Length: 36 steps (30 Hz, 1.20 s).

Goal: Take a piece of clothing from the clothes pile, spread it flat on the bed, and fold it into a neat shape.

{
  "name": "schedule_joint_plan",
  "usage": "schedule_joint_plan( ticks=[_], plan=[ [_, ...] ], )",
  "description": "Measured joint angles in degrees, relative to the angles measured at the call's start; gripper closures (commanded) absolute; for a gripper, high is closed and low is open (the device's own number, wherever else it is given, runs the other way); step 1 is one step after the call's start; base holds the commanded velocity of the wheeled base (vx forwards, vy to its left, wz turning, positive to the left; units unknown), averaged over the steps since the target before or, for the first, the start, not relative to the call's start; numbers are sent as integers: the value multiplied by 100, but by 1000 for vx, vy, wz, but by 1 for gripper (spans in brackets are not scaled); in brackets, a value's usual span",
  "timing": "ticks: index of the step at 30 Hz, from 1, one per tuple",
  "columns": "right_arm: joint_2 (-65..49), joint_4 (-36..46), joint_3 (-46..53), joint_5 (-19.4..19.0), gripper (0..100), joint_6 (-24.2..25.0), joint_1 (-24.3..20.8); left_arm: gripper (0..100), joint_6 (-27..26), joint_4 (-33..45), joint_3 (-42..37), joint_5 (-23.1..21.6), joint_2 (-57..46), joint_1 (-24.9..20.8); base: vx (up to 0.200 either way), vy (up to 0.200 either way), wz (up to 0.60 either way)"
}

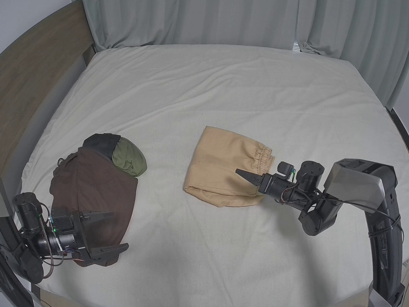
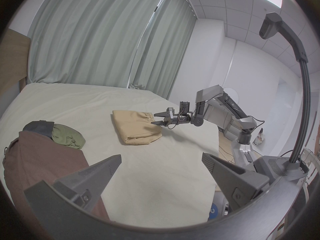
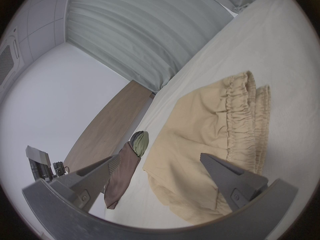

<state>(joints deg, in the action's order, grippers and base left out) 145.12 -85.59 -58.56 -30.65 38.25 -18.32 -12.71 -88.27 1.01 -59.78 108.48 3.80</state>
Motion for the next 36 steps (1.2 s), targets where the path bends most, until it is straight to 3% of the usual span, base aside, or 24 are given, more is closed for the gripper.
schedule_joint_plan(
  ticks=[9,12,21,29,36],
  plan=[
    [-1257,-5,1242,40,0,-847,33,0,155,30,0,-271,-226,-343,0,0,0],
    [-1882,11,1869,169,0,-1374,96,0,210,68,-2,-315,-366,-581,0,0,0],
    [-3957,33,3873,501,0,-2810,868,0,262,435,-2,-366,-1085,-1438,0,0,0],
    [-6089,288,5115,566,0,-3183,1358,0,279,1051,-2,-183,-2055,-1532,0,0,0],
    [-8087,1684,5488,577,0,-3271,1488,0,293,2018,-2,80,-3274,-1328,0,0,0]
  ],
)
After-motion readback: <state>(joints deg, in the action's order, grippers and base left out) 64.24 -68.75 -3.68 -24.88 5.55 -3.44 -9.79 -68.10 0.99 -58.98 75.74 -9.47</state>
